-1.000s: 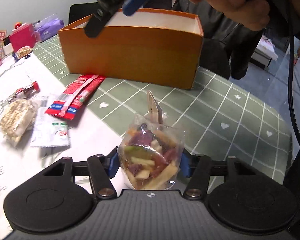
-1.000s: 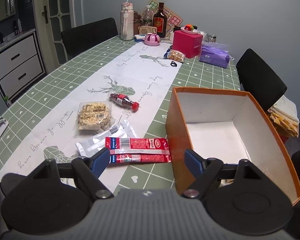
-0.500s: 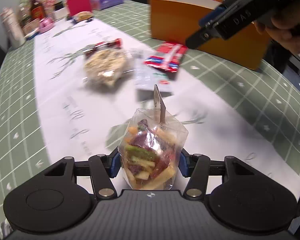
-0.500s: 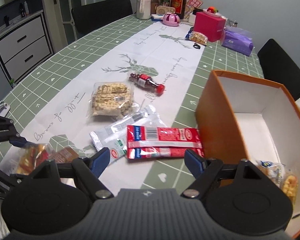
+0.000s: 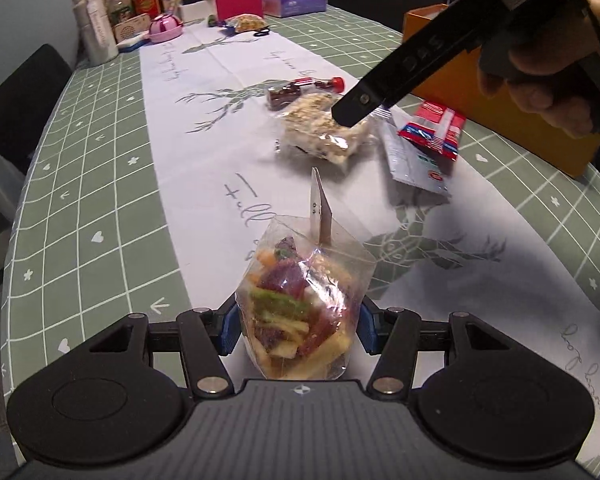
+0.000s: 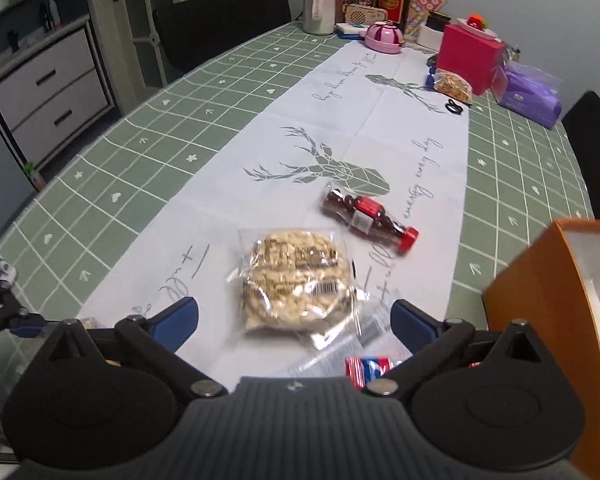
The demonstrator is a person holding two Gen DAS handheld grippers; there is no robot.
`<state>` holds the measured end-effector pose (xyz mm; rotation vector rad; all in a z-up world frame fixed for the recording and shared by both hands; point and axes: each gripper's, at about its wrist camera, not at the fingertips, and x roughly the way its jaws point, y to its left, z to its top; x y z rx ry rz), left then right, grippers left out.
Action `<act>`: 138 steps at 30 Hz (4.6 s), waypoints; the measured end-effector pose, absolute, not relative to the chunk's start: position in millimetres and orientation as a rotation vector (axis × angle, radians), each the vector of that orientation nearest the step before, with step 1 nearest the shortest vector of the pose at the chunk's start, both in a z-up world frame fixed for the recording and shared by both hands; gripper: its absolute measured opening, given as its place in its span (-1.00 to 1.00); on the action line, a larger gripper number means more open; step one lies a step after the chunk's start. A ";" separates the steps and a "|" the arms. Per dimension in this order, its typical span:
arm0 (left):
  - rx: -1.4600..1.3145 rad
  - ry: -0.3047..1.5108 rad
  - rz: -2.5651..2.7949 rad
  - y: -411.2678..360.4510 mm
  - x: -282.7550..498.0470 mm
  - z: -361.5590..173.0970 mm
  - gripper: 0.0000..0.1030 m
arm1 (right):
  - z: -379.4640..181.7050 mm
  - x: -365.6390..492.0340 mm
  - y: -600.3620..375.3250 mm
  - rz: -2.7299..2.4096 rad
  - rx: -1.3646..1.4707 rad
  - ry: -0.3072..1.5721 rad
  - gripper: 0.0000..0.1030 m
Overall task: Organize snacks
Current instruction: 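Grasp the clear bag of white puffed snacks with the right tool, then carry both held bags up over the orange box, then open the left tool to drop the chips bag while the right drops the white-snack bag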
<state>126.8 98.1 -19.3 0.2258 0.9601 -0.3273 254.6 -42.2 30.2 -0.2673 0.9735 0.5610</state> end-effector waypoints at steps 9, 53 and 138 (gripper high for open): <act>0.203 0.963 -0.334 101.9 133.2 -24.3 0.27 | 1.2 290.0 -20.3 0.537 -0.282 1.036 0.94; 0.230 0.884 -0.292 61.3 152.2 16.1 0.22 | 80.9 265.7 -119.6 0.707 0.017 0.959 0.54; 0.528 0.855 -0.483 -220.5 333.1 -7.6 0.22 | 10.5 366.0 -361.7 0.184 0.149 1.070 0.54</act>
